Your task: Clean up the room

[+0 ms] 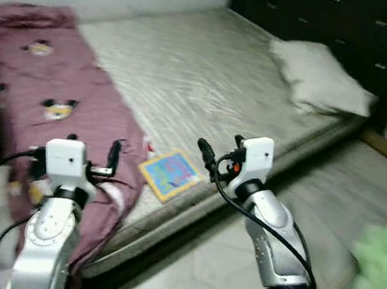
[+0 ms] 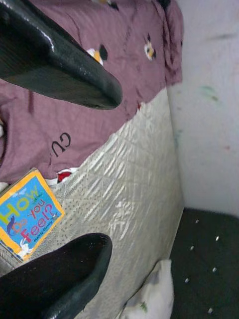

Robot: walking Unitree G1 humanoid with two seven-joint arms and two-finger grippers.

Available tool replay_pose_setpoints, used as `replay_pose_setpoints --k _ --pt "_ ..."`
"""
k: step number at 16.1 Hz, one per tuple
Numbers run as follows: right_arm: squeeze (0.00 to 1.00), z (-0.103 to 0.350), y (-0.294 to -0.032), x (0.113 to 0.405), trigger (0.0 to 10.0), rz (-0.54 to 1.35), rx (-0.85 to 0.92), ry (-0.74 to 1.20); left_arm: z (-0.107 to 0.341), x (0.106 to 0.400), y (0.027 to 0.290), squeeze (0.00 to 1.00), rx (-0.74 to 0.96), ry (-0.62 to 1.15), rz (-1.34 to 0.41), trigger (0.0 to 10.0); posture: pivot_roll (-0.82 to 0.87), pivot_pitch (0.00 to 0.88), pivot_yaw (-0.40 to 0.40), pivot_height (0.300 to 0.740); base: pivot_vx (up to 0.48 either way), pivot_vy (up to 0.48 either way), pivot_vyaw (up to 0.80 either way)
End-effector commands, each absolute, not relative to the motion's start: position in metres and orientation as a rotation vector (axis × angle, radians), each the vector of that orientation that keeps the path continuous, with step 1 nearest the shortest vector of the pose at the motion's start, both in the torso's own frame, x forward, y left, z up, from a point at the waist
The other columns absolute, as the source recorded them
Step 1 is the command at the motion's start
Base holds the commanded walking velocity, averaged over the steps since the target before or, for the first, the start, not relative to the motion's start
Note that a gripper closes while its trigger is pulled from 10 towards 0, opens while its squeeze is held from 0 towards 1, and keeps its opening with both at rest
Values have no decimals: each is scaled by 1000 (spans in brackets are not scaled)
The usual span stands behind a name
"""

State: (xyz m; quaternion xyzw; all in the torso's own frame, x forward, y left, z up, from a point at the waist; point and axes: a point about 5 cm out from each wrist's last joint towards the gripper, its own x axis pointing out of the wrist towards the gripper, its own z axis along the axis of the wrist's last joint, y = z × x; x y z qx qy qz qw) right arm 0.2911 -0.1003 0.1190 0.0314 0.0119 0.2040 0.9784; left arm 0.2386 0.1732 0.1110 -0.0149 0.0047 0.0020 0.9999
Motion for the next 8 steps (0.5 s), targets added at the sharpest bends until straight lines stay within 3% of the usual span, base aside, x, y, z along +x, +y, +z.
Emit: replay_pose_setpoints --k 1,8 --pt "0 119 -105 293 10000 395 60 22 113 239 170 0 -25 1 -7 10000 -46 0 -53 740 0 0 800" --pt "0 120 -104 293 10000 403 63 17 113 240 170 0 -25 6 -14 10000 -46 0 -51 740 0 0 800"
